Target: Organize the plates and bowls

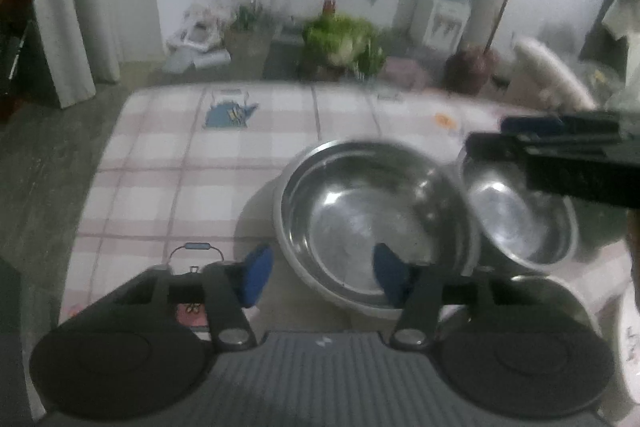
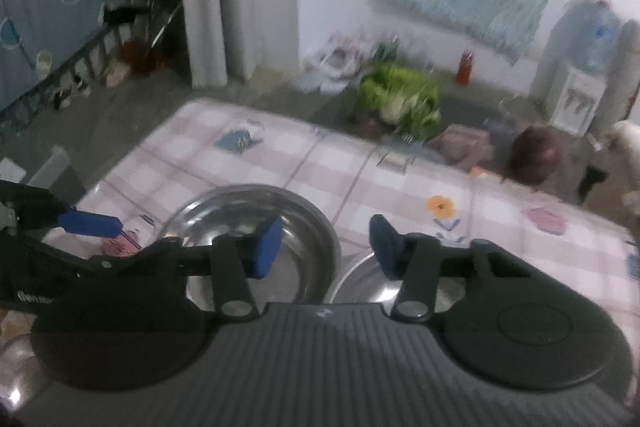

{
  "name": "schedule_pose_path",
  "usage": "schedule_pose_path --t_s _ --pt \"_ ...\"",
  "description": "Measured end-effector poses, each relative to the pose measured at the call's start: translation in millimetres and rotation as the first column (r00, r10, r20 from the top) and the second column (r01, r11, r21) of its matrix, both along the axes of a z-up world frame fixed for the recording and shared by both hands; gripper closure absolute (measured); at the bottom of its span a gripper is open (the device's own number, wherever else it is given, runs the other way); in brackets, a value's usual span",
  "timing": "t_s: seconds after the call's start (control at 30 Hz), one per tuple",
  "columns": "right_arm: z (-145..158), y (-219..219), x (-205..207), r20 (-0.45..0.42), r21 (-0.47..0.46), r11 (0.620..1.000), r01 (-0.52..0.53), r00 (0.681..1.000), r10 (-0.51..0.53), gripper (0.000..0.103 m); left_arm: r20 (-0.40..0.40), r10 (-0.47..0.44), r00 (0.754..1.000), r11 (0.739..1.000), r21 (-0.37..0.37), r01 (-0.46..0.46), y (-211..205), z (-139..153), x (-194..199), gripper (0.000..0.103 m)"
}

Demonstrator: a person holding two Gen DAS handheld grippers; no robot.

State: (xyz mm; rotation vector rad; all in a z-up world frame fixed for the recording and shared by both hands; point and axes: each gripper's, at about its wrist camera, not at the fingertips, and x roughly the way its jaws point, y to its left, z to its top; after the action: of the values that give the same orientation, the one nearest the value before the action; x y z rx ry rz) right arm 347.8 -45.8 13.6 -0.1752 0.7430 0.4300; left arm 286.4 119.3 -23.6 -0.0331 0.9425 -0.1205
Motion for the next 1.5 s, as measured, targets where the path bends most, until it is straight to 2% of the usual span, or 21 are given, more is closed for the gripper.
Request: schedule_pose_path --t_s 0.07,0.13,0.17,0.27,0.37,0.63,0.83,0.9,1.0,1.1,1.3,1.5 --pt "-13.3 8.5 22.0 -0.047 -0.015 1.0 -0.022 0.999 0.022 0.07 -0.035 -0.002 0.999 0.999 0.032 0.003 -2.6 -9.9 8.7 0.065" --pt "-25.7 12.9 29.9 -0.076 -0.025 0.999 -0.045 0.996 0.043 0.074 -0.047 0.009 0.999 0.998 0.065 -0.006 -2.9 -17.0 12.0 0.07" --pt "-33.1 16.3 35.9 -0.085 -0.039 0.998 -0.051 0.995 0.048 0.077 -0.056 0.015 0.998 0.997 0.075 -0.01 -1.3 -19.7 13.5 0.077" --pt "-49.7 23.9 43.5 -0.111 -0.069 0.995 -0.073 0.992 0.065 0.085 -0.072 0.025 0.997 0.998 0.057 -0.021 6.2 -23.7 14.7 0.079" --pt "-59.4 26.9 42.0 -0.142 -0.065 0.993 -0.103 0.985 0.093 0.089 -0.067 0.038 0.997 0.996 0.084 -0.033 12.2 -22.1 11.9 0.083" --pt "-57.5 38.3 16.9 -0.21 0.058 0.98 -0.188 0.958 0.196 0.09 -0.083 0.056 0.995 0.995 0.091 -0.049 34.3 -17.7 -2.4 0.084" --pt "-36.2 15.6 1.3 -0.177 0.099 0.99 -0.101 0.977 0.118 0.082 -0.088 0.025 0.996 0.996 0.084 -0.018 34.7 -14.3 -11.5 0.076" --pt "-37.2 12.1 -0.5 -0.192 0.09 0.992 -0.092 0.975 0.108 0.076 -0.091 0.017 0.996 0.995 0.096 -0.008 31.7 -16.0 -11.1 0.075" --pt "-44.9 14.3 -1.3 -0.217 0.061 0.994 -0.085 0.971 0.097 0.074 -0.088 0.019 0.996 0.993 0.115 -0.009 30.1 -18.2 -12.9 0.074" --pt "-54.1 18.2 -1.5 -0.242 0.066 0.994 -0.092 0.964 0.106 0.074 -0.088 0.026 0.996 0.995 0.103 -0.017 35.2 -18.2 -14.1 0.078" --pt "-67.9 26.0 -2.9 -0.278 0.073 0.993 -0.096 0.954 0.113 0.074 -0.103 0.037 0.994 0.996 0.086 -0.028 44.6 -20.7 -11.1 0.079" --pt "-73.1 26.5 -3.6 -0.278 0.088 0.994 -0.07 0.956 0.092 0.088 -0.134 0.043 0.99 0.994 0.104 -0.029 39.4 -29.4 -7.8 0.081"
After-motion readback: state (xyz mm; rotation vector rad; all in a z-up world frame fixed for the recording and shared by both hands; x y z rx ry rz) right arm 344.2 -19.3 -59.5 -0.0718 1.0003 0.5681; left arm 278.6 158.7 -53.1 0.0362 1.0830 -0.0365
